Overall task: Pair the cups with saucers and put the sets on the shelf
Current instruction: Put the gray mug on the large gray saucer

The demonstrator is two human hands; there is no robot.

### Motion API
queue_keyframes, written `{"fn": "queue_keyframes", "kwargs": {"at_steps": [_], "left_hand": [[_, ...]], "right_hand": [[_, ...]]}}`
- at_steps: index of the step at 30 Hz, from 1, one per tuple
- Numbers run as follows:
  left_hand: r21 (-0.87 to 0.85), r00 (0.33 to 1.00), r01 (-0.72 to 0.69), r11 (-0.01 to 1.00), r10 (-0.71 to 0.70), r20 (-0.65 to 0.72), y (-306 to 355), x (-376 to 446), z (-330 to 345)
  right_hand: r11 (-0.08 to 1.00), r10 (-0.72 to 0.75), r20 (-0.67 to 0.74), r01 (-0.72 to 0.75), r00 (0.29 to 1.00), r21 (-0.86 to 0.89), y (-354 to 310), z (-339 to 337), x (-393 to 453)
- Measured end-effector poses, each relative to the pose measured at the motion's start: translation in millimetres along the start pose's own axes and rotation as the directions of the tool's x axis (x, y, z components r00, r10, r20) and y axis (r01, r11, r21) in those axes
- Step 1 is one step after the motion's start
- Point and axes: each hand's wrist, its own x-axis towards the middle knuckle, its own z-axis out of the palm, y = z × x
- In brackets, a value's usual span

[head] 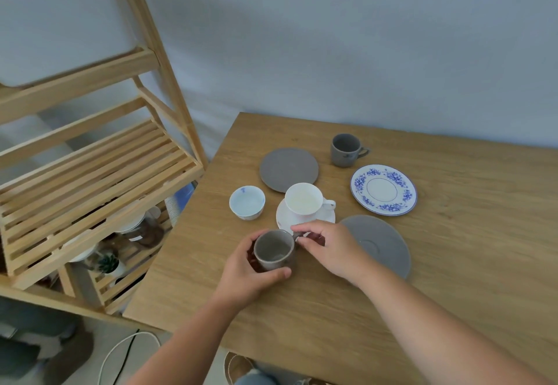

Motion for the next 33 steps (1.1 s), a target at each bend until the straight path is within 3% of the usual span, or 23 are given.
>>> {"fn": "queue_keyframes", "kwargs": {"at_steps": [4, 9, 19, 29, 33], "left_hand": [[-0.115, 0.99, 0.077, 0.99, -0.062, 0.127, 12, 6, 4], [-0.092, 0.965, 0.071, 0.993, -0.045, 0.26, 33, 24, 42], [0.007, 0.91, -0.075, 0.997, 0.066, 0.409, 49, 49, 125], [0.122, 0.893, -0.147, 0.982, 0.079, 0.443, 47, 50, 136], [0.171, 0.919, -0.186, 0.967, 0.11, 0.378, 53, 39, 113]], "right_hand": [[0.975, 0.08, 0.015, -0.082, 0.997, 0.208, 5, -15, -7], [0.939, 0.142, -0.036, -0.124, 0.989, 0.321, 27, -54, -24], [0.922, 0.29, -0.269, -0.192, 0.918, 0.337, 72, -103, -59], [0.948, 0.265, -0.303, -0.19, 0.915, 0.253, 84, -111, -75], [0.96, 0.236, -0.302, -0.173, 0.924, 0.221, 75, -114, -71]]}}
